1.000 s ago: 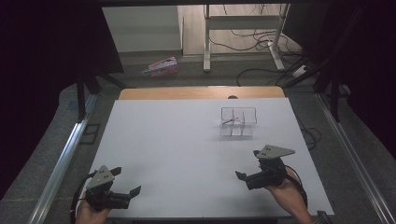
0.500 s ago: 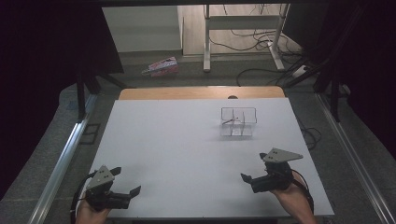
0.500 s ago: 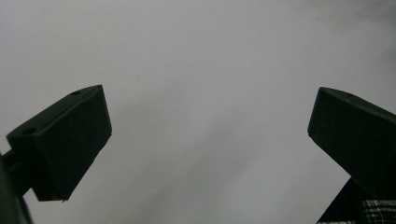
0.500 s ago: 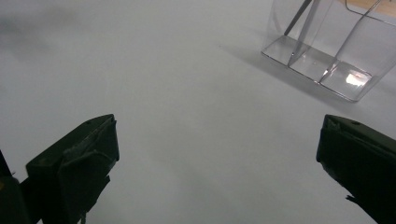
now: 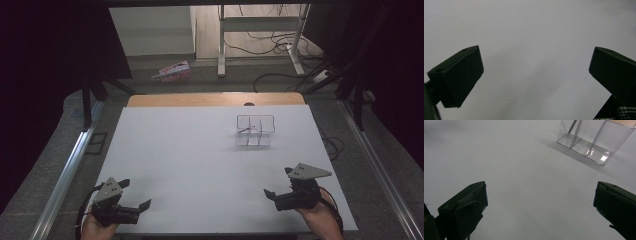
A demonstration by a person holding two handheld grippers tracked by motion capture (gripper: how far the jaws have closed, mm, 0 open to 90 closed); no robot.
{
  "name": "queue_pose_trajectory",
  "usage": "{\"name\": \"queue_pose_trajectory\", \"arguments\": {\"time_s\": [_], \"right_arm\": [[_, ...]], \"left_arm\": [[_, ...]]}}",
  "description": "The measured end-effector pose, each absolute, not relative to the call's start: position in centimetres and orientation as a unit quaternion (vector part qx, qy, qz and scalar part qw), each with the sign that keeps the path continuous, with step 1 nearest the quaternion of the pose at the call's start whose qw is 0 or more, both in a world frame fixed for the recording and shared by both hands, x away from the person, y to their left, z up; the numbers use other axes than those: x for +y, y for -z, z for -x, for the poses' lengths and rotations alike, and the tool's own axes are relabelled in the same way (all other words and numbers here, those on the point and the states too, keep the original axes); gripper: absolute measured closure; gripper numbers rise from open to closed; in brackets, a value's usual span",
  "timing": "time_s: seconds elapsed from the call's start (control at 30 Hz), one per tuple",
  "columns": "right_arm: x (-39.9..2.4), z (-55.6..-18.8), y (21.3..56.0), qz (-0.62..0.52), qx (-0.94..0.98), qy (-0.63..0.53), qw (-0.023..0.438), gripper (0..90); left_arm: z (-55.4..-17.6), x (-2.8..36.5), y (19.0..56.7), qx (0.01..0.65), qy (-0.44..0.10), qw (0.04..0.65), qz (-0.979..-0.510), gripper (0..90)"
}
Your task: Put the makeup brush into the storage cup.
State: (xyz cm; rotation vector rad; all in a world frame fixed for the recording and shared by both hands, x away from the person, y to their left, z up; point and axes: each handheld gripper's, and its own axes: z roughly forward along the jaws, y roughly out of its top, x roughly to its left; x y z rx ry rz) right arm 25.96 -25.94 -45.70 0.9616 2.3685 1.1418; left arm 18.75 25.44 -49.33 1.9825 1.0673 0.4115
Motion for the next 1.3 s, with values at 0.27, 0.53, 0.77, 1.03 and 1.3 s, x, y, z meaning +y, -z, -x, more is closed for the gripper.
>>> {"name": "queue_pose_trajectory", "arguments": {"time_s": [0.27, 0.53, 0.77, 1.03, 1.3], "right_arm": [[-27.1, -25.5, 46.0, -0.350, 0.830, -0.400, 0.170, 0.0], [-28.1, -24.8, 46.1, -0.361, 0.826, -0.396, 0.174, 0.0], [-28.9, -24.3, 46.3, -0.370, 0.823, -0.393, 0.178, 0.0], [-29.9, -23.8, 46.4, -0.380, 0.818, -0.391, 0.184, 0.0], [-30.9, -23.3, 46.9, -0.393, 0.816, -0.384, 0.181, 0.0]], "left_arm": [[-18.7, 25.4, 49.3, 0.425, -0.166, 0.413, -0.788, 0.0], [-18.7, 25.4, 49.3, 0.426, -0.166, 0.413, -0.788, 0.0], [-18.7, 25.5, 49.3, 0.425, -0.165, 0.417, -0.786, 0.0], [-18.7, 25.5, 49.3, 0.425, -0.165, 0.416, -0.787, 0.0], [-18.7, 25.4, 49.4, 0.425, -0.167, 0.410, -0.790, 0.0]]}}
